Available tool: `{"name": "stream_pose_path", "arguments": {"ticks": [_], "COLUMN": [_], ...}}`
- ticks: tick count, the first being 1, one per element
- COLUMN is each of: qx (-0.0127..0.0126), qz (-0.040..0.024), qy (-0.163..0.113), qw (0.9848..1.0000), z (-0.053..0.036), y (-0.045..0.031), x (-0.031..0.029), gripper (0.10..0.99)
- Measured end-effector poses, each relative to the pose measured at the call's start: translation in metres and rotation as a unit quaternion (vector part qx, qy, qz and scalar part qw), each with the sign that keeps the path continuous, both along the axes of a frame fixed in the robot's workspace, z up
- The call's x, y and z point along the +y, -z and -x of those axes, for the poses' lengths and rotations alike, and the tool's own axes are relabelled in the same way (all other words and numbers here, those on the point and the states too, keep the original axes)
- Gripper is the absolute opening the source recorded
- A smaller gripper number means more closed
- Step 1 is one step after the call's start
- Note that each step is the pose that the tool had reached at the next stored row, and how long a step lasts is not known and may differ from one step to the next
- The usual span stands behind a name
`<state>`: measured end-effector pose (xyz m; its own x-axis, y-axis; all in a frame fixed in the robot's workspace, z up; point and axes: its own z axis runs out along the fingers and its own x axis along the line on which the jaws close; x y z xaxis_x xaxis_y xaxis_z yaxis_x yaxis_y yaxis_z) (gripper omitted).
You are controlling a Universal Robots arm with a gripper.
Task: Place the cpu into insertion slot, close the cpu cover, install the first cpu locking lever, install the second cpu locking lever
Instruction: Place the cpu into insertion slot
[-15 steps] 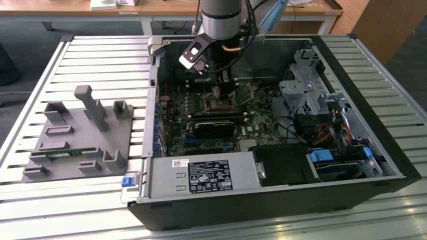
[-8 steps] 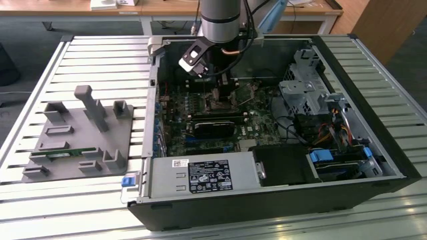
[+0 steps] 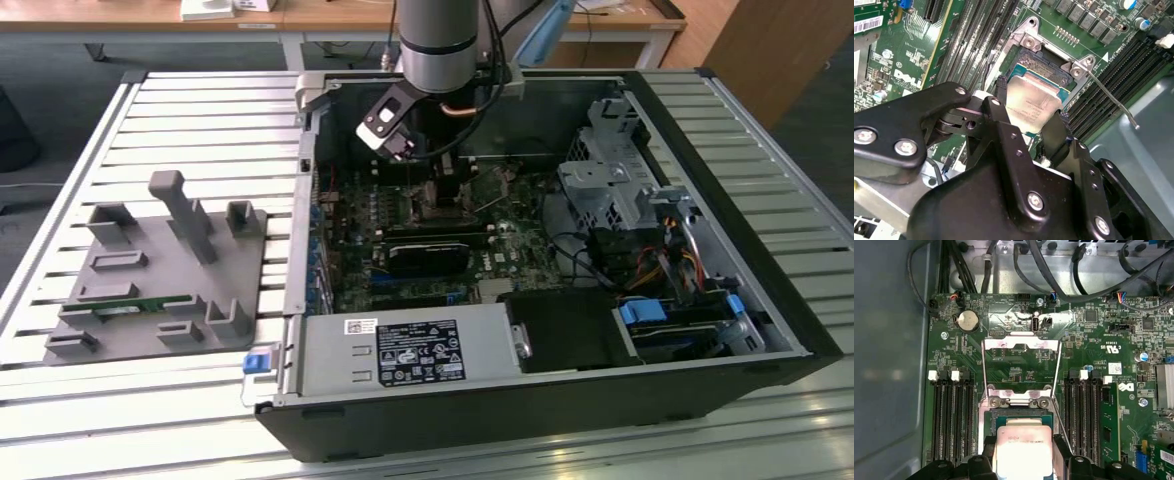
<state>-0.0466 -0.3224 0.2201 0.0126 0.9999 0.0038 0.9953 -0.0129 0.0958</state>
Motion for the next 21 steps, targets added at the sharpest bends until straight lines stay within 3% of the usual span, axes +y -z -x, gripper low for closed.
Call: {"name": "stream_pose_path", "arguments": {"ticks": [21], "qx": [0.0], "qz": [0.0], "qy": [0.003], "qw": [1.0], "z": [0.0016], "y": [0.013], "x": [0.0004], "gripper": [0.529]}}
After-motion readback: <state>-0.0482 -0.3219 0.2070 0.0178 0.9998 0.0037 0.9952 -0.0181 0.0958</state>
